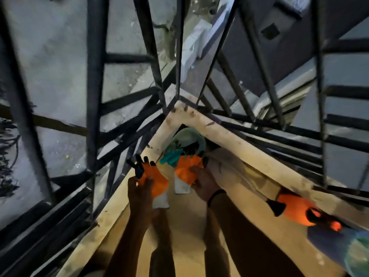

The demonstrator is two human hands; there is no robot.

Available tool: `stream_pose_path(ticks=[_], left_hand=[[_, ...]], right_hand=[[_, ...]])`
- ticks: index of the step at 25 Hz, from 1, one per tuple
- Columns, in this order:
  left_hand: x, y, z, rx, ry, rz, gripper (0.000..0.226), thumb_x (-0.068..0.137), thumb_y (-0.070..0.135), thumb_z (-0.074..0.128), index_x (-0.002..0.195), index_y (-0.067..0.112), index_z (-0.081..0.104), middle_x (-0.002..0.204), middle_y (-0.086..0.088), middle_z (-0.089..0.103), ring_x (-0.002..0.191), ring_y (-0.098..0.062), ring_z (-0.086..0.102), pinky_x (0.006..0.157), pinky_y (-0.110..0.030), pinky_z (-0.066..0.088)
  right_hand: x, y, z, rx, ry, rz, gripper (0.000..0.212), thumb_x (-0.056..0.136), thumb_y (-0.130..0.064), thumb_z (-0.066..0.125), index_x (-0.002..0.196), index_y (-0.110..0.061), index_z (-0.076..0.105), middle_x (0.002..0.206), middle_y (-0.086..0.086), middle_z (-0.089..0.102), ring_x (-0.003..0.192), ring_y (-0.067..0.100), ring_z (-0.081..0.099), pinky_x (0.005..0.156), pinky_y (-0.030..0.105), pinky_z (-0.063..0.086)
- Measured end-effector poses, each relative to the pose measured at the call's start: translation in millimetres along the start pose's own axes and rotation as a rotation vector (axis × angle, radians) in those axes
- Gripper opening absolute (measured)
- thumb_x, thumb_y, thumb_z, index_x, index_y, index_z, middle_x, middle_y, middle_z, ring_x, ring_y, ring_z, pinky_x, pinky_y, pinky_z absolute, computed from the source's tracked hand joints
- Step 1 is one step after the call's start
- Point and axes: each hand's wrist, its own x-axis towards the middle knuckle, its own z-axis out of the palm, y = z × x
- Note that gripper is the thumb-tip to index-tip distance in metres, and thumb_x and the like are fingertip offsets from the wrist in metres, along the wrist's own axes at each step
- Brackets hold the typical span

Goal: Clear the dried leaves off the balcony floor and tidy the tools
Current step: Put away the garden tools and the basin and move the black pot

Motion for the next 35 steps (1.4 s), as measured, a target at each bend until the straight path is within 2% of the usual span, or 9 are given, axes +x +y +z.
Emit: stream_pose_path(ticks=[4, 8, 12, 19, 22, 25, 28, 31, 35], left_hand=[[95, -59, -39, 0.048, 0.176, -0.06, 0.043, 0.097, 0.013, 0.062, 0.138, 0.009, 0.046, 0.118, -0.001, 0.049, 0.108, -0.016, 0.048, 0.083, -0.029, 0.038], [124, -114, -31, 0.075, 0.086, -0.062, 0.038, 0.096, 0.017, 0.064, 0.13, 0.009, 0.049, 0.115, -0.003, 0.054, 0.102, -0.023, 0.054, 0.074, -0.031, 0.043], [130, -131, -19, 0.246, 0.044, -0.006, 0.036, 0.096, 0.017, 0.065, 0.126, 0.004, 0.049, 0.115, -0.012, 0.057, 0.102, -0.028, 0.056, 0.076, -0.033, 0.044], [140, -122, 14, 0.897, -0.228, 0.604, 0.039, 0.09, 0.013, 0.068, 0.125, 0.021, 0.053, 0.088, -0.006, 0.07, 0.078, -0.023, 0.067, 0.066, -0.037, 0.053], [145, -116, 22, 1.157, -0.194, 0.873, 0.058, 0.068, 0.005, 0.082, 0.124, 0.016, 0.067, 0.083, -0.009, 0.07, 0.066, -0.026, 0.064, 0.058, -0.033, 0.046], [151, -120, 23, 1.177, -0.109, 0.901, 0.051, 0.081, 0.004, 0.059, 0.131, 0.005, 0.061, 0.091, -0.017, 0.066, 0.071, -0.031, 0.061, 0.062, -0.04, 0.05], [162, -128, 21, 1.205, -0.076, 0.729, 0.038, 0.087, 0.004, 0.047, 0.122, 0.005, 0.059, 0.09, -0.02, 0.06, 0.076, -0.034, 0.057, 0.062, -0.042, 0.049], [169, -132, 31, 1.282, -0.018, 0.768, 0.032, 0.091, 0.005, 0.04, 0.116, 0.007, 0.06, 0.093, -0.019, 0.057, 0.08, -0.033, 0.055, 0.065, -0.042, 0.051], [192, -142, 54, 1.34, -0.035, 0.763, 0.037, 0.095, 0.006, 0.032, 0.125, 0.008, 0.053, 0.101, -0.019, 0.054, 0.086, -0.032, 0.053, 0.073, -0.041, 0.05]], right_hand=[[78, -5, 0, 0.044, -0.058, -0.024, 0.043, 0.099, -0.007, 0.051, 0.139, -0.021, 0.049, 0.136, 0.007, 0.059, 0.121, 0.029, 0.056, 0.091, 0.038, 0.051], [131, -9, 2, 0.085, -0.029, 0.19, 0.023, 0.1, -0.013, 0.053, 0.115, -0.03, 0.057, 0.101, 0.003, 0.061, 0.082, 0.02, 0.056, 0.074, 0.034, 0.044], [124, 17, 6, -0.132, 0.123, 0.162, 0.046, 0.093, -0.029, 0.066, 0.134, -0.014, 0.054, 0.142, 0.014, 0.048, 0.129, 0.031, 0.046, 0.107, 0.048, 0.042], [98, 17, 12, -0.074, -0.147, 0.185, 0.067, 0.074, -0.07, 0.071, 0.111, -0.016, 0.063, 0.123, 0.011, 0.065, 0.106, 0.034, 0.065, 0.091, 0.051, 0.054], [109, 5, 12, -0.059, -0.192, 0.077, 0.051, 0.089, -0.043, 0.071, 0.131, -0.016, 0.059, 0.126, 0.014, 0.066, 0.11, 0.037, 0.066, 0.087, 0.048, 0.057], [123, -5, 3, -0.043, -0.162, 0.039, 0.038, 0.095, -0.016, 0.064, 0.132, -0.011, 0.057, 0.125, 0.017, 0.066, 0.111, 0.036, 0.065, 0.086, 0.045, 0.058], [135, -16, -6, -0.002, -0.183, 0.031, 0.04, 0.095, -0.016, 0.064, 0.134, -0.012, 0.056, 0.128, 0.015, 0.065, 0.11, 0.033, 0.065, 0.09, 0.047, 0.056], [149, -34, -10, -0.004, -0.146, -0.047, 0.045, 0.091, -0.017, 0.07, 0.133, -0.008, 0.058, 0.115, 0.013, 0.069, 0.092, 0.027, 0.07, 0.07, 0.038, 0.06], [173, -48, -9, -0.101, 0.046, -0.172, 0.058, 0.077, -0.037, 0.083, 0.126, -0.011, 0.064, 0.117, 0.011, 0.071, 0.103, 0.031, 0.069, 0.082, 0.046, 0.059]])
